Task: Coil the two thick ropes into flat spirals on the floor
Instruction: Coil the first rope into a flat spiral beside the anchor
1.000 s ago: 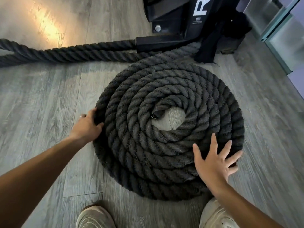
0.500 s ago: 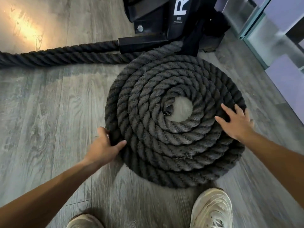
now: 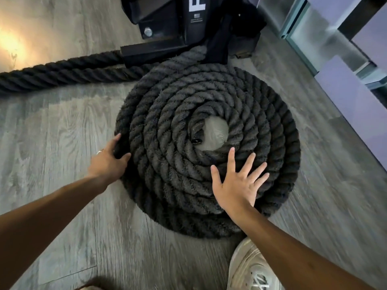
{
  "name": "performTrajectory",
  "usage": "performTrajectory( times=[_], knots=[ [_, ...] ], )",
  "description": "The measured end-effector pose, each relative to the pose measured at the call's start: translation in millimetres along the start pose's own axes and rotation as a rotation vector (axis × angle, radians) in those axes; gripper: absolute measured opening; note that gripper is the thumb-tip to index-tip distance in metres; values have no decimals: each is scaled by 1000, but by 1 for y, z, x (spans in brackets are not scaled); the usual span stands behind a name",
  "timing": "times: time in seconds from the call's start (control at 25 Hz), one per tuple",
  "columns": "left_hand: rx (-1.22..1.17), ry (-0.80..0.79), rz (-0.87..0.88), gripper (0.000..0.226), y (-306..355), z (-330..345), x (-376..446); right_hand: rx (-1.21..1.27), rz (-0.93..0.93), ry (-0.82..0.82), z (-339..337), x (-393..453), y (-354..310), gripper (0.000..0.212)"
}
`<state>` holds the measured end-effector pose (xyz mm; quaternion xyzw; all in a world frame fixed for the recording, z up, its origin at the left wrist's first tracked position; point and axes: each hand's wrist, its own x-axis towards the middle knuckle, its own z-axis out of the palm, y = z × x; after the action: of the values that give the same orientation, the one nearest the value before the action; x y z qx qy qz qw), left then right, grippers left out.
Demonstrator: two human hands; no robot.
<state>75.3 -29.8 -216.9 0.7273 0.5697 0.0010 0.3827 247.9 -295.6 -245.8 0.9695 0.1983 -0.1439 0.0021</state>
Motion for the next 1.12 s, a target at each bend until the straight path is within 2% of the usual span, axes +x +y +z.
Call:
performTrajectory(
  times=[0.2, 0.32, 0.4, 0.52, 0.6, 0.68, 0.76, 0.84, 1.0, 1.12],
  knots=[
    [-73, -41, 17, 74, 17, 34, -25, -39, -126, -17, -26, 62, 55, 80],
    [56, -69, 104, 69, 44, 61, -48, -36, -190, -109, -55, 118, 99, 79],
    [137, -114, 148, 65, 65, 78, -62, 7, -114, -161, -77, 144, 112, 74],
    [288, -281, 326, 54, 85, 92, -71, 105, 47, -96, -83, 137, 96, 63],
    [339, -227, 421, 47, 98, 88, -52, 152, 42, -69, -63, 108, 75, 64],
    [299, -85, 353, 47, 115, 77, -24, 120, -13, -108, -41, 79, 66, 75],
    [313, -48, 235, 56, 125, 70, -5, 87, -54, -128, -35, 77, 70, 79],
    [342, -81, 222, 57, 126, 73, 2, 87, -72, -161, -41, 90, 76, 79],
    [213, -135, 264, 62, 127, 84, -17, 54, -94, -201, -50, 113, 103, 80],
    [139, -242, 320, 66, 131, 100, -33, 102, -65, -252, -67, 134, 132, 78]
  ],
)
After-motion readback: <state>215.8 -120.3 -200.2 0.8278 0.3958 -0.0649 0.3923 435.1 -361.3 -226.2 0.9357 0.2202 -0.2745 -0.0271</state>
